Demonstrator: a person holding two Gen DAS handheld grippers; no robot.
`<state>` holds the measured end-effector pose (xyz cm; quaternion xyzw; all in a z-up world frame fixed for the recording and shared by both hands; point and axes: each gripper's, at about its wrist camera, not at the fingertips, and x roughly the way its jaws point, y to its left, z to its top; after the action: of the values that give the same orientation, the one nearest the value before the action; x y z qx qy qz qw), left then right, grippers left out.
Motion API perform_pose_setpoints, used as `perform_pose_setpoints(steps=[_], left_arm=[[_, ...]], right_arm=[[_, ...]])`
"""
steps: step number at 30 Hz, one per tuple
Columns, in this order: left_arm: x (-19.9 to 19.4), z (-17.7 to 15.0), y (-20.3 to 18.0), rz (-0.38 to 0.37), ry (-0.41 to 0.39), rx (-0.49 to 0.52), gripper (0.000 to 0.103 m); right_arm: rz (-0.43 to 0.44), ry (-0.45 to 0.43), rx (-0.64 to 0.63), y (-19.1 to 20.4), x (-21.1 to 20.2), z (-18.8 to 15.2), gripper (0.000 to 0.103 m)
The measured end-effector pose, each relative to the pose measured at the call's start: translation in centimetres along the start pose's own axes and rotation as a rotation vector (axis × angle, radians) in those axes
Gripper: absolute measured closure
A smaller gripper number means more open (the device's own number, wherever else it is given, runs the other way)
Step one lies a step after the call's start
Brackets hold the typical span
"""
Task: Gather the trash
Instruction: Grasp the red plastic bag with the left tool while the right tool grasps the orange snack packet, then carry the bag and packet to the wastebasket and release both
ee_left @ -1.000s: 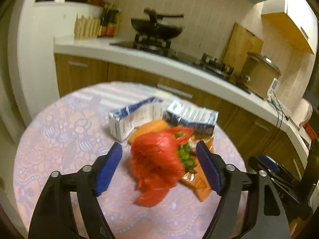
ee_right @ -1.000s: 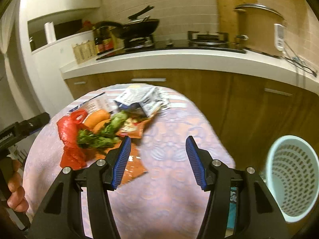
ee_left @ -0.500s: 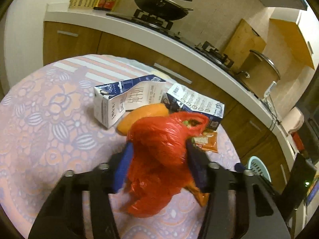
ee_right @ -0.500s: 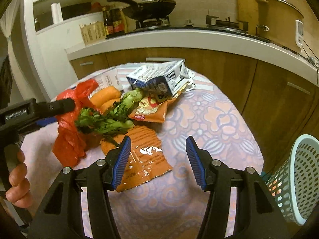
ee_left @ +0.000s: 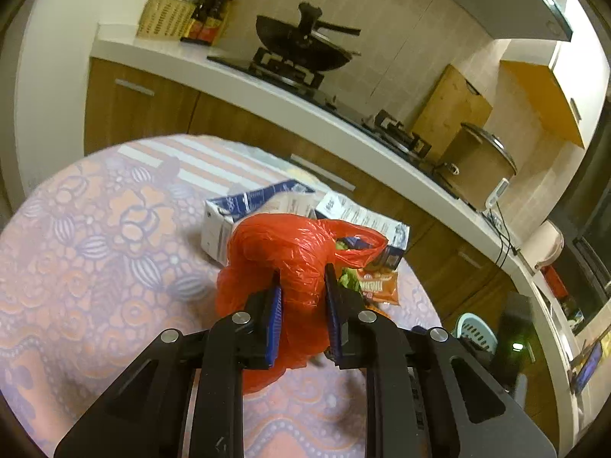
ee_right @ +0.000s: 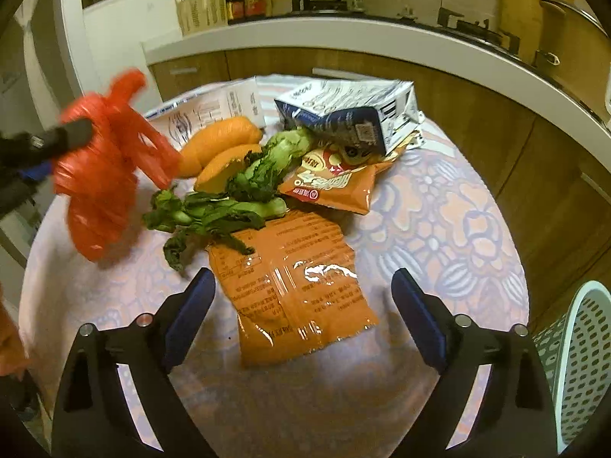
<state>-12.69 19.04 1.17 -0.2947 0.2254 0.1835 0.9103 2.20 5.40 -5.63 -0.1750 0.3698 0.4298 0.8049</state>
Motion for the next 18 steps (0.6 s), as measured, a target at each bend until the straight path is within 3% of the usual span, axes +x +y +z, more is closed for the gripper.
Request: perform_pose_setpoints(steps=[6, 9, 11, 13, 18], left_arm=[[-0.3, 0.0, -0.2, -0.017, -0.009, 0.009, 0.085], [-0.2, -0.1, -0.3, -0.021, -0.007, 0.010, 0.085], [-0.3, -0.1, -0.5, -0.020, -0.010, 0.018, 0.085], [-0.6, -0.1, -0.7, -0.016, -0.018, 0.027, 0.085], [-1.3, 0.1, -1.1, -0.014, -0.037, 0.029, 0.085]], right_arm=[[-0.010, 0.070, -0.036, 0.8, 1.7, 0.3, 0.015], [-0.010, 0.061, -0.048, 1.1, 1.4, 0.1, 0.034], [0.000, 0.035, -0.057, 1.3, 0.8, -0.1, 0.057], [0.005, 0.016, -0.057, 1.3, 0.0, -0.4, 0.066], [0.002, -0.022, -0.024, 0.4, -2.1, -1.3, 0.070]])
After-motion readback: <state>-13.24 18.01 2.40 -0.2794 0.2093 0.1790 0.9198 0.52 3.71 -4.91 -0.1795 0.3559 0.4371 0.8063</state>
